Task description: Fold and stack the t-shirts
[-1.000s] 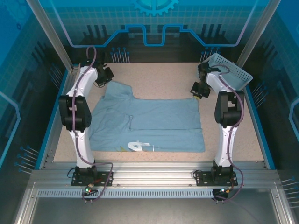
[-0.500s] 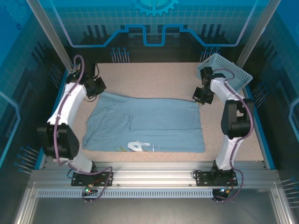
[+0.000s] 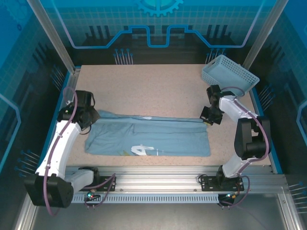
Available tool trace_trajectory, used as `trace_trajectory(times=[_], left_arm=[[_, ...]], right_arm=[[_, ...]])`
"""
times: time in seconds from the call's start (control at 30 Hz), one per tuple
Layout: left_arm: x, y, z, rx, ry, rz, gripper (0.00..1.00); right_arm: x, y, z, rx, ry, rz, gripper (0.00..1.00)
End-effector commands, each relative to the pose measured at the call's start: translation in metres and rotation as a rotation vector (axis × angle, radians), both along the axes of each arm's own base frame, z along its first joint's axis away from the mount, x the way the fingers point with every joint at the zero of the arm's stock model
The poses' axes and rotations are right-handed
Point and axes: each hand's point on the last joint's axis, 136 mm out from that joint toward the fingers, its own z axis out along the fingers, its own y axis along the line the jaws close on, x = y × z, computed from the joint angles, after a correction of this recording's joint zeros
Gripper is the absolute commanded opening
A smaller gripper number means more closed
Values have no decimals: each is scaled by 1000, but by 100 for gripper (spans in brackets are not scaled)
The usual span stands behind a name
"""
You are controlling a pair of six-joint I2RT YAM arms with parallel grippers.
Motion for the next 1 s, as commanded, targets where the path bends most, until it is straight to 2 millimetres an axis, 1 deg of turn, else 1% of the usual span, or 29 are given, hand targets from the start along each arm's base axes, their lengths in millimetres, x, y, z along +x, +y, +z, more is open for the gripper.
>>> trace_trajectory(times=[0.0,0.13,0.33,0.5,0.63,0.87,0.97], left_arm=[[-23,11,-5,24,17,93,0],[-40,13,-11,17,26,136,0],[-62,15,-20,10,46,190,0],[-71,12,-31,-14,70,209,0],[-83,15,-40,-11,94,249,0],[-94,12,-65,-37,141,292,0],[-95,13,-69,-33,147,302,0]], right_arm=[[-7,-3,6,-33,-19,6,0],[-11,-7,3,-57,-5,15,0],[-13,-8,8,-69,-9,15,0],[-22,-8,2,-74,18,16,0],[-31,-8,-4,-71,42,1,0],[-45,-8,-11,-76,77,-18,0],[-46,-8,-11,-76,83,-19,0]])
